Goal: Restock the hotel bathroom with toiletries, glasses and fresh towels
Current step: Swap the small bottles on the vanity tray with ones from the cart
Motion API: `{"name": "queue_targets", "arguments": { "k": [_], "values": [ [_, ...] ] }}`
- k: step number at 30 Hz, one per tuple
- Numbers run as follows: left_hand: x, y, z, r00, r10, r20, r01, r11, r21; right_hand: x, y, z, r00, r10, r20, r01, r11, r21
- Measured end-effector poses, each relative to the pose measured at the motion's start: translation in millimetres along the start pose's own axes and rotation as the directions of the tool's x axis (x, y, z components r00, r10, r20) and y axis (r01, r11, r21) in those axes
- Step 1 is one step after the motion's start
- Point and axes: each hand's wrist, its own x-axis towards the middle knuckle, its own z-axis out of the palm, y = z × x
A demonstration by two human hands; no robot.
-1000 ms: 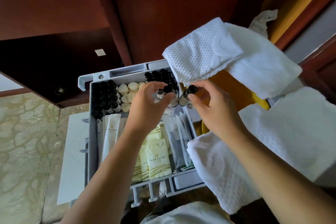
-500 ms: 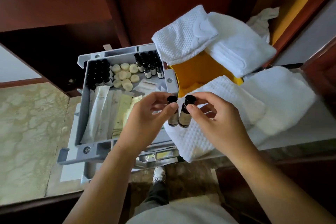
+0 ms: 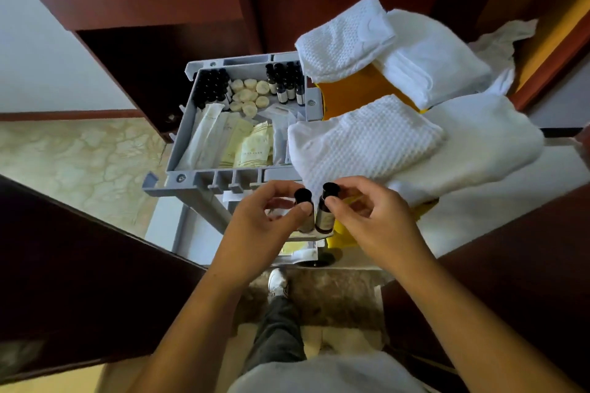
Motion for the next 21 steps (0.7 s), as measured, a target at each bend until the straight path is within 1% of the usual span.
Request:
{"name": "queue_targets", "arguments": {
  "k": [4, 10, 13, 19, 21],
  "values": [
    [-33, -7, -18, 0.992, 0.003, -0.126, -0.003, 1.000, 0.004, -11, -9, 18, 0.996, -0.021, 0.090, 0.016, 0.998, 0.058],
    [-80, -18, -46, 0.964, -0.029, -0.263, 0.029, 1.000, -0.005, -26, -25, 54, 0.977, -0.055, 0.207, 0.041, 0.997, 0.069],
    [-103, -29, -64, 0.947, -0.045, -0.319, 0.042, 0.999, -0.017, -33, -33, 77, 0.963, -0.091, 0.253, 0.080, 0.995, 0.053],
    [-147, -57, -95, 0.895, -0.087, -0.437, 0.069, 0.996, -0.059, -53, -54, 121, 0.914, -0.140, 0.381, 0.133, 0.990, 0.046],
    [-167, -67, -109, 0.878, -0.114, -0.465, 0.074, 0.992, -0.104, -63, -62, 142, 0.892, -0.144, 0.428, 0.147, 0.989, 0.026]
  ]
}}
